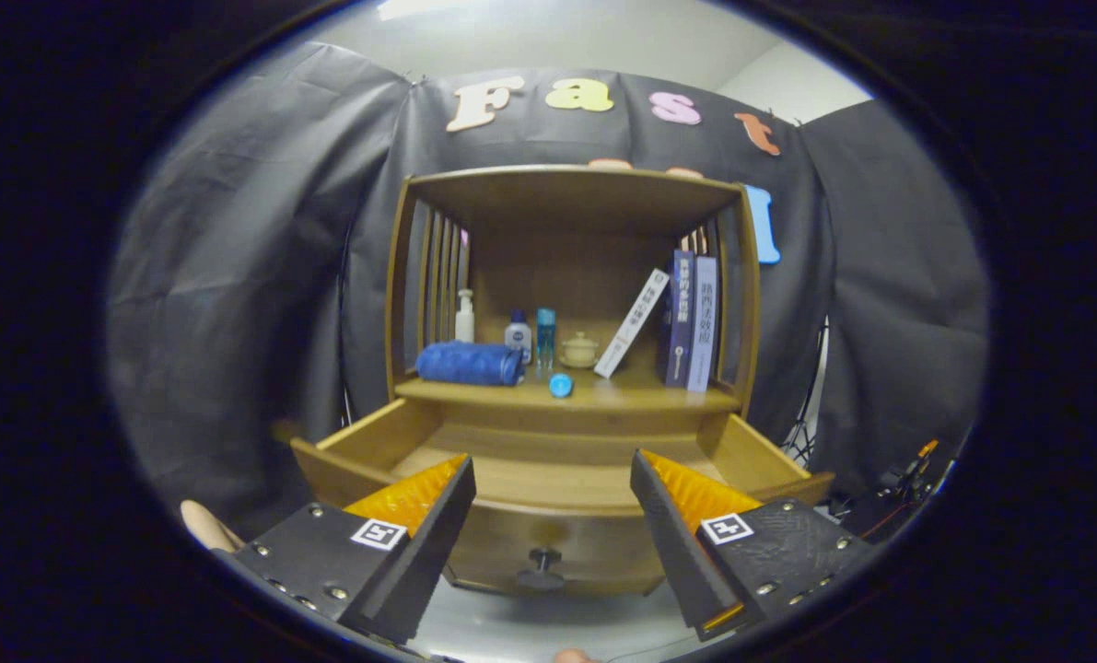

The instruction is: Pull open the drawer, take out the items inside it, and place them on the countertop above the cabinet.

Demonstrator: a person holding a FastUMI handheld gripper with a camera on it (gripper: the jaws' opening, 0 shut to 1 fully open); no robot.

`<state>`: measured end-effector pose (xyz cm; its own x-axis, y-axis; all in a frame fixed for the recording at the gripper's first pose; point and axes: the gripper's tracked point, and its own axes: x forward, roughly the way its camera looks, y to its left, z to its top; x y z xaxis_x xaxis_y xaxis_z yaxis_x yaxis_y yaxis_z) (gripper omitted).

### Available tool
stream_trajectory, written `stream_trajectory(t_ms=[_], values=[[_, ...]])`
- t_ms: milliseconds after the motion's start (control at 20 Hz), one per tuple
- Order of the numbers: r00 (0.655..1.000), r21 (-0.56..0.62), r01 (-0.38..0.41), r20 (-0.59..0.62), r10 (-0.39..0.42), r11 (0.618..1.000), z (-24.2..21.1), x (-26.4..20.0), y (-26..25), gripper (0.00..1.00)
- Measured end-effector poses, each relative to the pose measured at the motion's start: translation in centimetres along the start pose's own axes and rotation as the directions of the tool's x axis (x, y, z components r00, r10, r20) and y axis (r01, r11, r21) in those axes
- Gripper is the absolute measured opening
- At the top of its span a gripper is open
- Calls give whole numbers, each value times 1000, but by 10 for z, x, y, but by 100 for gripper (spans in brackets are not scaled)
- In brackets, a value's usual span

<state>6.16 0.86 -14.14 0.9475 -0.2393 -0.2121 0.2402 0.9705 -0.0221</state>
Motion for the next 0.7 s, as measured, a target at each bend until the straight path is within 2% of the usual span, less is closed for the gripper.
stream_trajectory(t_ms=[250, 700], values=[[997, -22, -24, -81, 22, 999, -49, 10, 15, 100], [992, -61, -14, -124, 6, 998, -76, 31, 21, 100]])
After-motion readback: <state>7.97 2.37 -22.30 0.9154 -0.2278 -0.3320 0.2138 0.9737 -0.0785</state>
